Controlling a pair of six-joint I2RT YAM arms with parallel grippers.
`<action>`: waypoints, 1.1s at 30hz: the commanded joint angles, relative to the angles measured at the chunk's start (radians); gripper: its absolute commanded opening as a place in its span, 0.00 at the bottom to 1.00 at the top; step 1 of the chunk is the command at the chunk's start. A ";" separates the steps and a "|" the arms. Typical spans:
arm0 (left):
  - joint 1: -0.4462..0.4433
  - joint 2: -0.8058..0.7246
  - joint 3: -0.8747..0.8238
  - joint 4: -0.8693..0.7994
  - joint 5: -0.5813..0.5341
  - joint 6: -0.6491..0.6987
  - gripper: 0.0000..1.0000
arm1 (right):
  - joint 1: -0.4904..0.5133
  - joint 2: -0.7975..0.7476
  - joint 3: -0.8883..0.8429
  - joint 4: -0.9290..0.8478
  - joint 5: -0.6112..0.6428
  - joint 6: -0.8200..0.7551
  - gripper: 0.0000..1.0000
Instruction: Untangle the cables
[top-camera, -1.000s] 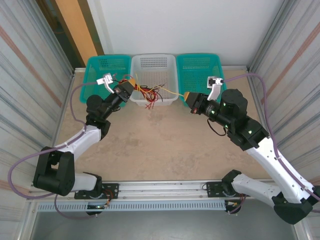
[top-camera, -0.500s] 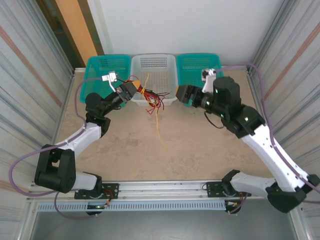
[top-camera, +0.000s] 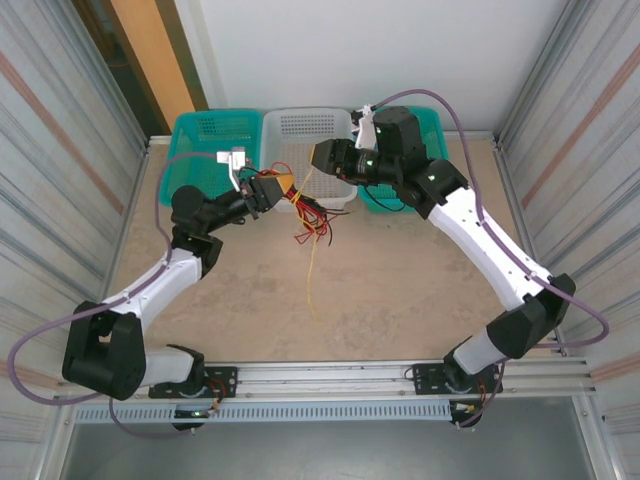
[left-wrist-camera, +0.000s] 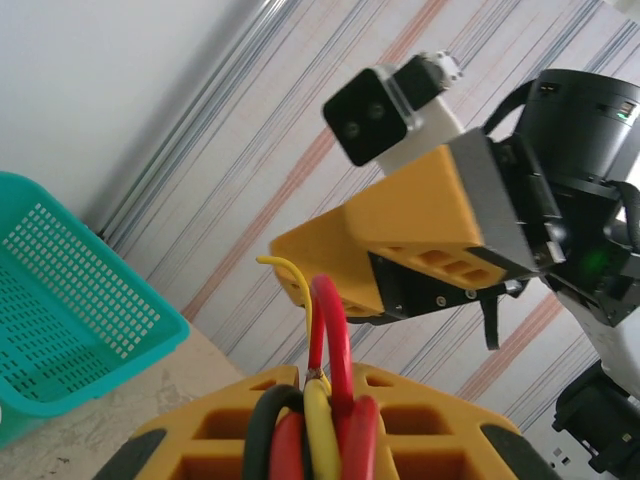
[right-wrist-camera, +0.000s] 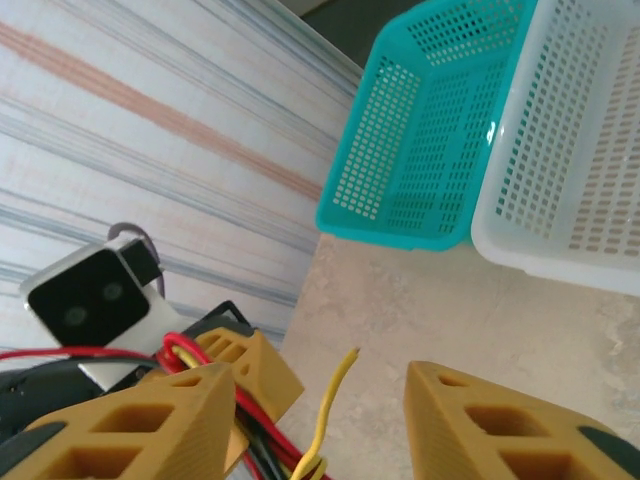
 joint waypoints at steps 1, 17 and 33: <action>-0.003 -0.028 0.034 0.029 0.024 0.029 0.00 | -0.020 0.021 0.036 0.028 -0.056 0.067 0.42; -0.003 -0.042 0.037 -0.009 0.036 0.070 0.00 | -0.053 0.063 0.013 0.088 -0.208 0.180 0.34; 0.000 -0.048 0.055 -0.053 0.037 0.100 0.00 | -0.063 0.070 0.018 0.013 -0.210 0.163 0.31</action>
